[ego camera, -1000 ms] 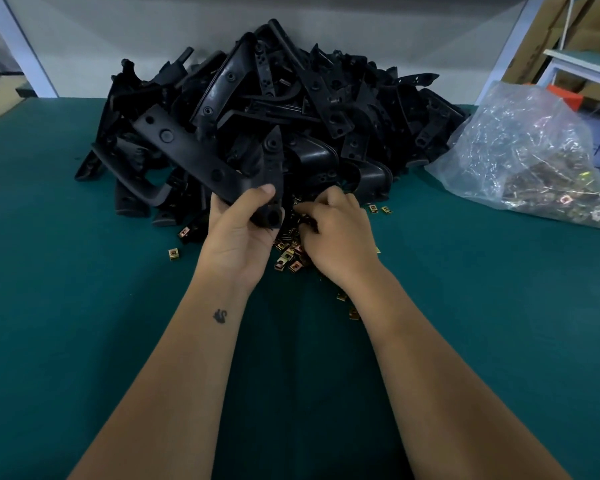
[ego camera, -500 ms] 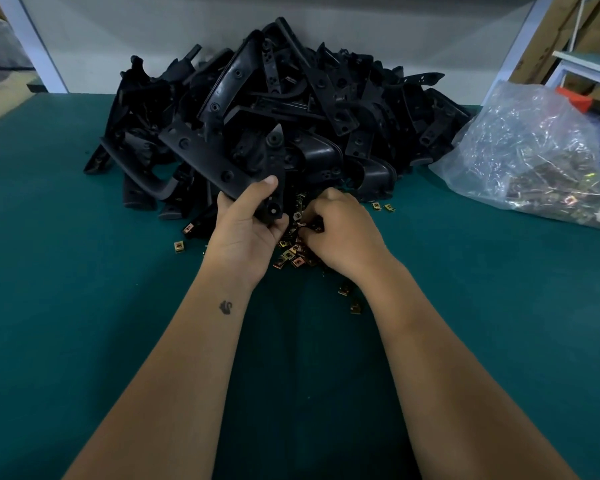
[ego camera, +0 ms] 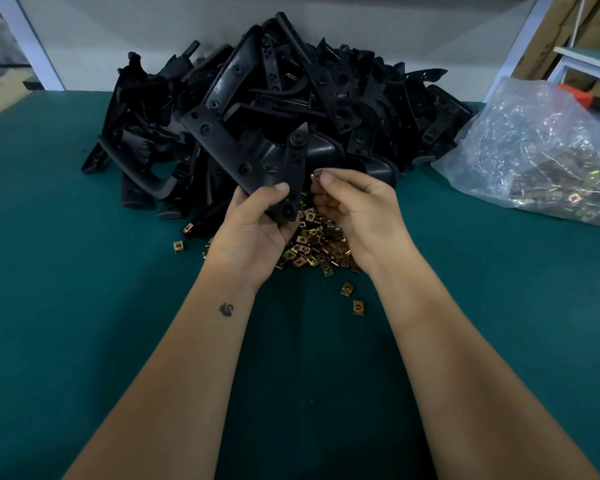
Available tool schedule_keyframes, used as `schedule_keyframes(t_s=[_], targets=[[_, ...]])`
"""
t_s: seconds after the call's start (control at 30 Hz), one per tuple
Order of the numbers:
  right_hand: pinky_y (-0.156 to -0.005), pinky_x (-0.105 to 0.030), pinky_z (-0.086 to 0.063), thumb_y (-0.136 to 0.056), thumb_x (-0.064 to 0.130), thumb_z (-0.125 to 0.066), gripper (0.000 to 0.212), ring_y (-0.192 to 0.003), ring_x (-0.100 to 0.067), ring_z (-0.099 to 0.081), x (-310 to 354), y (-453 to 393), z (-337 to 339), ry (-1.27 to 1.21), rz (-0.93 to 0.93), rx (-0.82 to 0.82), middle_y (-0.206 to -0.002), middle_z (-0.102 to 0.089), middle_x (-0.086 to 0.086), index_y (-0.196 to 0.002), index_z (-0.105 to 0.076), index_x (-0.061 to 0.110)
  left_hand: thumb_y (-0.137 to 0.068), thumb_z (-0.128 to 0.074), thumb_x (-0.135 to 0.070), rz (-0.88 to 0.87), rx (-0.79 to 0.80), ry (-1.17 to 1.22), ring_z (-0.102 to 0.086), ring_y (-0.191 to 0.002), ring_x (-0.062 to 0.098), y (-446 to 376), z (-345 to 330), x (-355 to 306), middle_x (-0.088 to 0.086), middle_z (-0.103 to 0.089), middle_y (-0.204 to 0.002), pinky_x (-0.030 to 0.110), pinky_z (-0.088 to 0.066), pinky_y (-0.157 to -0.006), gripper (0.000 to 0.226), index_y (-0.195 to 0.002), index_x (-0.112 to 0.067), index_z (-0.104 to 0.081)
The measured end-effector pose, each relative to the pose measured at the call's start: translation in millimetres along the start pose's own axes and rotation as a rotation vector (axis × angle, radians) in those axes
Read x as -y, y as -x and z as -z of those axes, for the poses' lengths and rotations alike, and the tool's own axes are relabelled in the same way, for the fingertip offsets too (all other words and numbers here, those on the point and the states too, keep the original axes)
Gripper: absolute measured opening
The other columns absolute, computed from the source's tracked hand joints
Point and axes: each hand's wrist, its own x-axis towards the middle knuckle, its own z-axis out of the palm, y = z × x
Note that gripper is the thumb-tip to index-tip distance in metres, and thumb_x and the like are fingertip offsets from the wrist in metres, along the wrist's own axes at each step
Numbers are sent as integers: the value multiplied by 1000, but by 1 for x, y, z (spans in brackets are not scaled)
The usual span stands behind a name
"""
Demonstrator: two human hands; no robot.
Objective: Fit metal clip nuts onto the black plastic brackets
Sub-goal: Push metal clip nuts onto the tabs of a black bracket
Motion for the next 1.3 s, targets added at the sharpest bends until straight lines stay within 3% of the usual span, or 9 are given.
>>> schedule_keyframes(t_s=[0.3,1.1,1.3], targets=[[-71,-25,-57,-91,5,-63,13,-76,-14,-70,4,0,1,-255,-43,47,-84,-75,-6,-87,-74,12,-79,-68,-13,26,15,-89,-69,-86,13,0,-2,2,-4,-72,-103,27,-57,-69,49,-125,-18,-50],[-67,-27,-55,-93,11,-62,13,-76,-16,-70,4,0,2,-84,-17,43,-82,-74,-3,-85,-71,14,-84,-65,-5,39,23,-250,-64,-112,21,-1,1,5,2,-63,-130,34,-57,-77,66,-144,-17,-41],[-89,-43,-53,-91,10,-65,9,-93,-27,-63,4,2,-2,-54,-38,32,-96,-66,-16,-85,-71,11,-86,-65,-2,15,26,-319,-65,-112,21,0,-2,5,5,-63,-129,32,-57,-75,64,-143,-17,-39]])
